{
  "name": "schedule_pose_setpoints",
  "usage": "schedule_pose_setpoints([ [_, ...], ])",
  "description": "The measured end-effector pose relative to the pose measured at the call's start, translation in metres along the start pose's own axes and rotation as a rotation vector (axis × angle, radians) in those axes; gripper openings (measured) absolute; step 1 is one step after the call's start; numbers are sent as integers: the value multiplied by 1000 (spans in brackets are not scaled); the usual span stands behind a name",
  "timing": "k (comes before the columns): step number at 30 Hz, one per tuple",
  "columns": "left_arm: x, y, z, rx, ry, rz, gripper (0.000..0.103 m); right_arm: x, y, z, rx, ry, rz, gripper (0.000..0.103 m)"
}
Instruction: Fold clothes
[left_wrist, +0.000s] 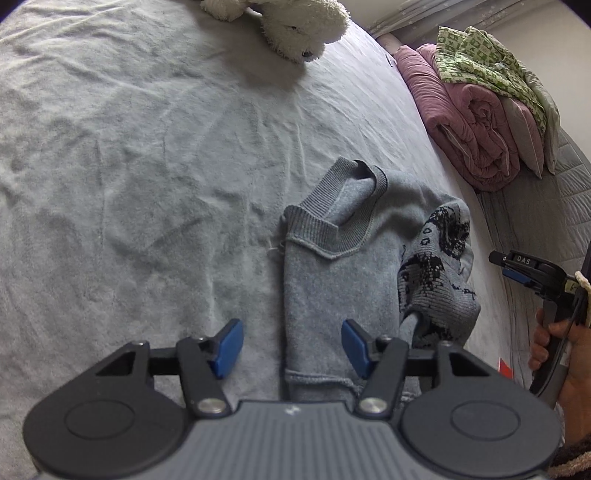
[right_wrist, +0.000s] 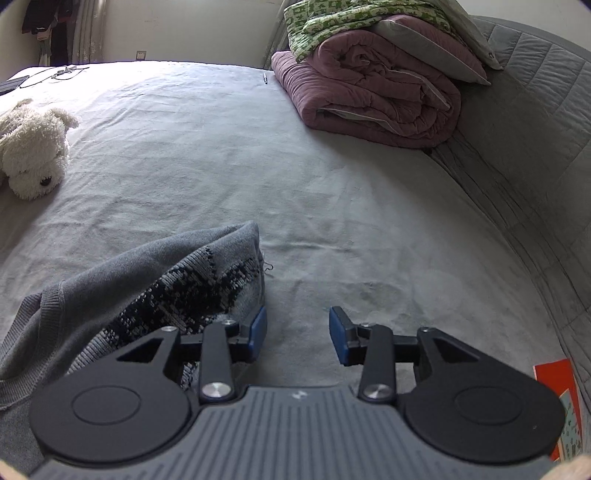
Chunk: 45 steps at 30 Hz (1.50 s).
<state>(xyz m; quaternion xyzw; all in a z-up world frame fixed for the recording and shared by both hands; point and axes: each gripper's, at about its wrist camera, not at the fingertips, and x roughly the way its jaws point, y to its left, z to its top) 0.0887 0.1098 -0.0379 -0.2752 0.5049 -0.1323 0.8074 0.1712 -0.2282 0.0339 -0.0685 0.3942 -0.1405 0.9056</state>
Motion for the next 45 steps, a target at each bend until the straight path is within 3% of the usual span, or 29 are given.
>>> schedule_pose_setpoints([
  [9, 7, -19, -18, 90, 8, 45, 59, -19, -30, -45, 61, 44, 72, 41],
  [19, 7, -37, -40, 191, -18, 96, 57, -40, -32, -81, 145, 61, 184, 42],
  [30, 11, -50, -60, 208, -96, 152, 50, -55, -30, -120, 227, 81, 305, 47],
  [32, 11, -52, -63, 214, -119, 171, 47, -54, -28, -127, 236, 85, 324, 47],
  [35, 12, -55, -70, 231, -180, 225, 30, -53, -25, -137, 250, 90, 352, 48],
  [37, 13, -57, -74, 251, -216, 265, 13, -52, -24, -144, 260, 94, 371, 49],
  [39, 12, -60, -74, 268, -243, 297, 6, -51, -22, -150, 265, 96, 387, 49],
  [43, 2, -65, -66, 306, -281, 343, 5, -57, -21, -141, 227, 80, 391, 52],
  [45, -2, -67, -59, 314, -296, 367, 5, -62, -20, -138, 202, 52, 410, 64],
])
